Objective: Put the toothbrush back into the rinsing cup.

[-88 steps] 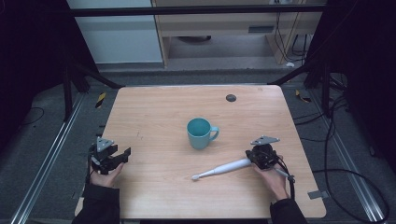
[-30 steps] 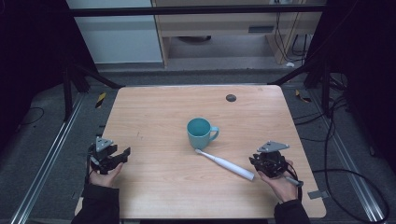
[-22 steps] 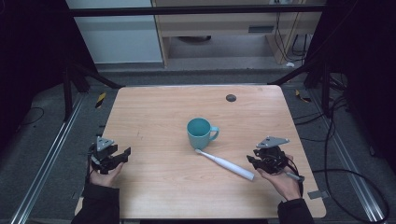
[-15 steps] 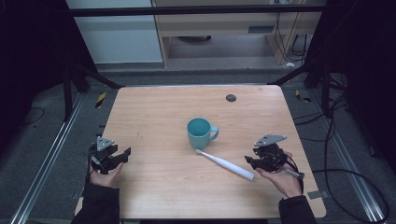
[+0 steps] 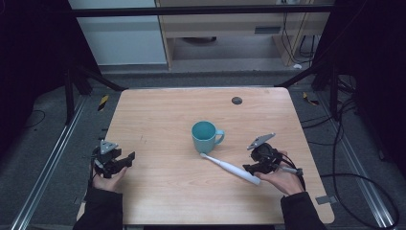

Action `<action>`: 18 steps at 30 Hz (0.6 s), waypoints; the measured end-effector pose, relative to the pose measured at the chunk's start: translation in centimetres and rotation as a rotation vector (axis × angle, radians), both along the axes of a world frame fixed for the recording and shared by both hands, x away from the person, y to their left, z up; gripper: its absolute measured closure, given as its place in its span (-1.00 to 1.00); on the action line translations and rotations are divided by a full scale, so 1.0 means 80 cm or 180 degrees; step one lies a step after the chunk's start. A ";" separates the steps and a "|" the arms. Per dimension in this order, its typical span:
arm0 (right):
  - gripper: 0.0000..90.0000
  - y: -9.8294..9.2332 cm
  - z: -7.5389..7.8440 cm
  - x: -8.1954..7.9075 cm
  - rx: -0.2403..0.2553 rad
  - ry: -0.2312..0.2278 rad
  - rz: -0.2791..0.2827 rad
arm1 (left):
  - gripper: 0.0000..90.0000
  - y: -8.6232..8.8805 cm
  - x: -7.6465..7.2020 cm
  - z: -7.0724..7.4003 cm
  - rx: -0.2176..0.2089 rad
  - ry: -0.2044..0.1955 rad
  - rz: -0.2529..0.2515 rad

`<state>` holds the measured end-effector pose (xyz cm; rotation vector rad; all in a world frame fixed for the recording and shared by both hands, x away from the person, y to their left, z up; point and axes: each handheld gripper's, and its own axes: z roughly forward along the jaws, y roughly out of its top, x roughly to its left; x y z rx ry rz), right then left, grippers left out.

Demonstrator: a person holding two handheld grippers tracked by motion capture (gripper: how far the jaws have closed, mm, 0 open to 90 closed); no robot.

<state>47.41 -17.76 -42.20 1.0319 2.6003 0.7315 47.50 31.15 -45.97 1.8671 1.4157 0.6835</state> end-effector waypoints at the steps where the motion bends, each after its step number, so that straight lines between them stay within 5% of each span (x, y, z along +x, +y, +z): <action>1: 0.11 0.002 0.002 0.001 -0.0045 0.0018 0.0009 | -0.10 0.000 0.000 0.000 0.0001 0.0002 -0.0001; 18: 0.14 0.034 -0.015 0.017 -0.0394 0.0498 0.0330 | -0.11 -0.004 0.002 -0.002 0.0064 0.0049 -0.0049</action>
